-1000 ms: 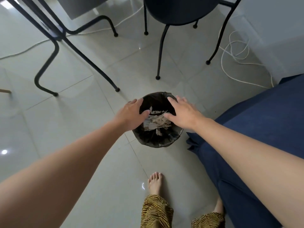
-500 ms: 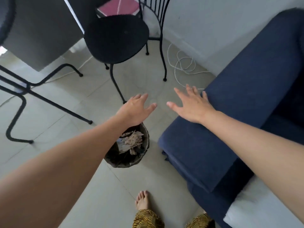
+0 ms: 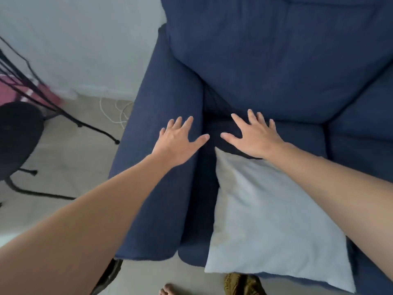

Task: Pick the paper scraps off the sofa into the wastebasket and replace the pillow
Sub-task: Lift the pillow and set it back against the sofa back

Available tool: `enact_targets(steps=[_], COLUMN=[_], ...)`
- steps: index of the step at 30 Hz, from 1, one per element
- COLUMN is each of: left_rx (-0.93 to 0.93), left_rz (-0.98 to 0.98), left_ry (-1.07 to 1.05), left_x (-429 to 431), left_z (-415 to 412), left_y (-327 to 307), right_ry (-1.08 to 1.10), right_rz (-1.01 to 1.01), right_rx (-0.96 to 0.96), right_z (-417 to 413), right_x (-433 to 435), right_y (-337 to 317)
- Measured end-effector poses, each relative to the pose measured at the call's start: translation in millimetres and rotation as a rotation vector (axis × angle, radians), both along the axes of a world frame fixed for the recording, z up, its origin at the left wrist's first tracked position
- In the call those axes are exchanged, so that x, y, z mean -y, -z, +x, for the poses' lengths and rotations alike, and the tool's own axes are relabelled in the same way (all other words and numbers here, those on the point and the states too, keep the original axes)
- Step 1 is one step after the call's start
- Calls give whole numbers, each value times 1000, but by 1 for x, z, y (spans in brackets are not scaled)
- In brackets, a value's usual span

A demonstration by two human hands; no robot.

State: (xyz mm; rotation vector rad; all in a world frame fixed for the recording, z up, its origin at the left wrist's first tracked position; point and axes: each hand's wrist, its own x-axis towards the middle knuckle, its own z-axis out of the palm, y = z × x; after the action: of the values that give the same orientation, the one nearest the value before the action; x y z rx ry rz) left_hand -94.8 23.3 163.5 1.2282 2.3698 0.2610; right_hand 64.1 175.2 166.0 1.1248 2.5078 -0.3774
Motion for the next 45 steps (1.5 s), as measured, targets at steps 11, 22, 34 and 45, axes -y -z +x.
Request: enact_targets(steps=[11, 22, 34, 45], left_rx=[60, 63, 232, 465], left_rz=[-211, -359, -403, -343], left_ry=[197, 226, -221, -532], left_x=[-103, -78, -58, -55], left_z=[131, 190, 197, 205], left_y=[50, 111, 117, 117], right_ry=[358, 481, 703, 1036], right_rz=[-105, -307, -416, -572], right_rx=[114, 32, -34, -205], right_z=[188, 238, 239, 238], right_x=[-65, -34, -25, -33], right_y=[56, 106, 109, 121])
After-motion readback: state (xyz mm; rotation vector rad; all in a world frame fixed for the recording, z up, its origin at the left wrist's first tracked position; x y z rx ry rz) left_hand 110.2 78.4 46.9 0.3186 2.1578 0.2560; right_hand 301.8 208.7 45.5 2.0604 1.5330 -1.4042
